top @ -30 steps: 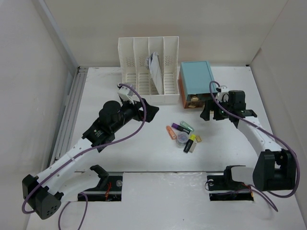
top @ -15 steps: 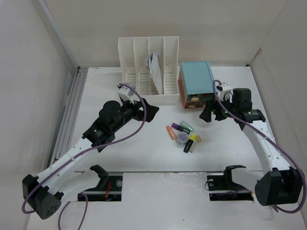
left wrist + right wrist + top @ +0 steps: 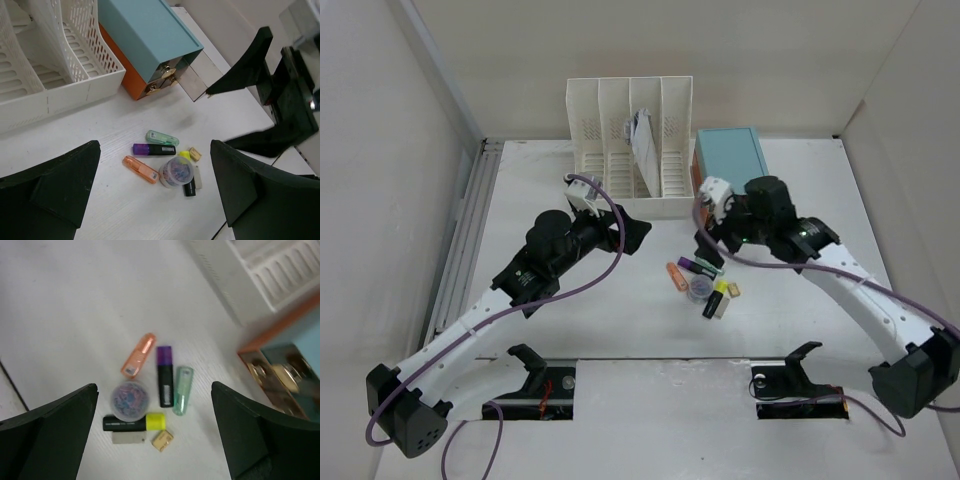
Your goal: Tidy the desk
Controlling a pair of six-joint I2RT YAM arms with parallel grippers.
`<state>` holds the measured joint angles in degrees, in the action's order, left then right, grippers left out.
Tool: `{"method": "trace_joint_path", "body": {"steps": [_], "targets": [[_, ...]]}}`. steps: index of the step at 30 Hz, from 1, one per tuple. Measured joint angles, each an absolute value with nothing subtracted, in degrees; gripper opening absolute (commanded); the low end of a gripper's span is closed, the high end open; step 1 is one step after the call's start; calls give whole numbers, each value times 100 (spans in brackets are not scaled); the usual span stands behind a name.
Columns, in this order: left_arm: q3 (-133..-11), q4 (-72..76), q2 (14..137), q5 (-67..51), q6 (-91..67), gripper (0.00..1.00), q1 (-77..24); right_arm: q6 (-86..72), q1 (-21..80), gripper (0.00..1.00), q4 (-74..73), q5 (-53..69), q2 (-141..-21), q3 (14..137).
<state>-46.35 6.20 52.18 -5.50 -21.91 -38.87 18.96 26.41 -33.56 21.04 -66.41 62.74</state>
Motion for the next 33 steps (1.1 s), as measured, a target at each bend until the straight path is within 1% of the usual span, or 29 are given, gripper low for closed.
{"method": "trace_joint_path", "body": {"steps": [3,7,11,16,24,33], "targets": [[-4635,615,5203,-523,-2189,90,-3887,2373,3483,98,-3352,1859,-6987,6329],[-4635,615,5137,-456,-2185,90,-3872,2768,3903,98,-3275,1328,-7671,6069],[-4635,615,5024,-408,-2174,90,-3850,2919,3986,98,-3304,871,-8103,5607],[-4635,617,4958,-379,-2145,90,-3850,2891,3983,99,-3229,613,-8289,5544],[-4635,615,4952,-375,-2141,90,-3850,2880,3997,99,-3221,812,-8560,5763],[-4635,615,4928,-357,-2134,90,-3850,3107,4056,98,-3511,1229,-8573,5767]]}}
